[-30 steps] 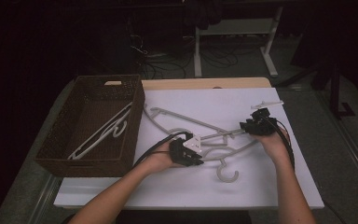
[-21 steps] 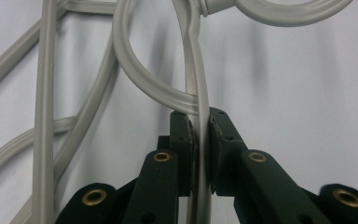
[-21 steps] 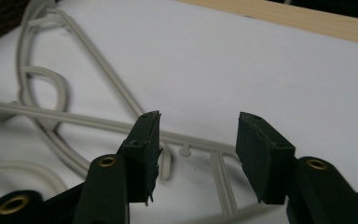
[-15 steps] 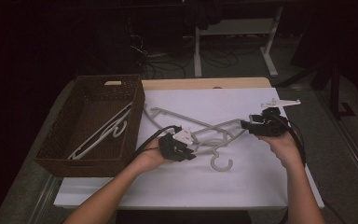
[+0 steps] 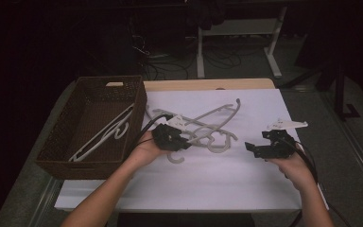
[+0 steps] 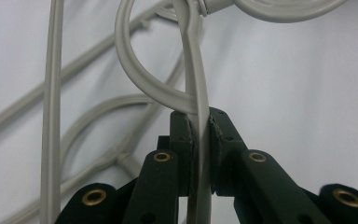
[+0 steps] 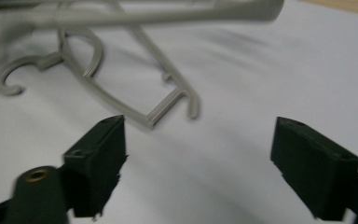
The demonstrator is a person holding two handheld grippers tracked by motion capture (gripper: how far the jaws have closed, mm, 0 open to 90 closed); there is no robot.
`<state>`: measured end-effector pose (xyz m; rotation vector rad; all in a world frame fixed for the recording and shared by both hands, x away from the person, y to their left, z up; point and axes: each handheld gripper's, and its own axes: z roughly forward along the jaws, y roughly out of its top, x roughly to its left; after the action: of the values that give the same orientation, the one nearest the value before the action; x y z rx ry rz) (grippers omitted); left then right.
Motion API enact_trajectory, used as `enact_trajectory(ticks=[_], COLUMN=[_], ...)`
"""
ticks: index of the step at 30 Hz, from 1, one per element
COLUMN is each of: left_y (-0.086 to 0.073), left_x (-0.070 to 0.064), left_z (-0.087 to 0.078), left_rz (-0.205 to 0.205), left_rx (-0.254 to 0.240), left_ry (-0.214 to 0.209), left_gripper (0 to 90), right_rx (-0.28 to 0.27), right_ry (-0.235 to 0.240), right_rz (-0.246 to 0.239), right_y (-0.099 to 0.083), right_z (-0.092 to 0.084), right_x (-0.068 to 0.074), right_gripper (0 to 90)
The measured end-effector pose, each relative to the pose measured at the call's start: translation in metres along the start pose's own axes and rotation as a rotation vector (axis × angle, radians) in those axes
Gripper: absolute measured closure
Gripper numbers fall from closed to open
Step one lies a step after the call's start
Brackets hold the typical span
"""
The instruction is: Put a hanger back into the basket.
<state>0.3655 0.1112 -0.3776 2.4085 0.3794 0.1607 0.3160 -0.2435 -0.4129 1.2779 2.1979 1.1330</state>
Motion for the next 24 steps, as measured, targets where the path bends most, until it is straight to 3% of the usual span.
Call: enact_trajectory(ticks=[5,15,24], left_y=[0.012,0.032,0.026], left_x=[0.008,0.018,0.032], left_z=[-0.018,-0.065,-0.112], left_rz=[-0.024,-0.066,-0.097], left_rx=[-0.021,-0.055,-0.084], left_ry=[0.027,0.076,0.116], left_gripper=[82.1,82.1,82.1], right_rx=[-0.024,-0.019,-0.015], right_ry=[0.036,0.079,0.109], right_rz=[-0.005,-0.019,-0.060], right_y=[-0.013,-0.038,-0.041], right_z=[0.004,0.013,0.016], right_x=[0.013,0.032,0.043], right_gripper=[0.5,0.0,0.0])
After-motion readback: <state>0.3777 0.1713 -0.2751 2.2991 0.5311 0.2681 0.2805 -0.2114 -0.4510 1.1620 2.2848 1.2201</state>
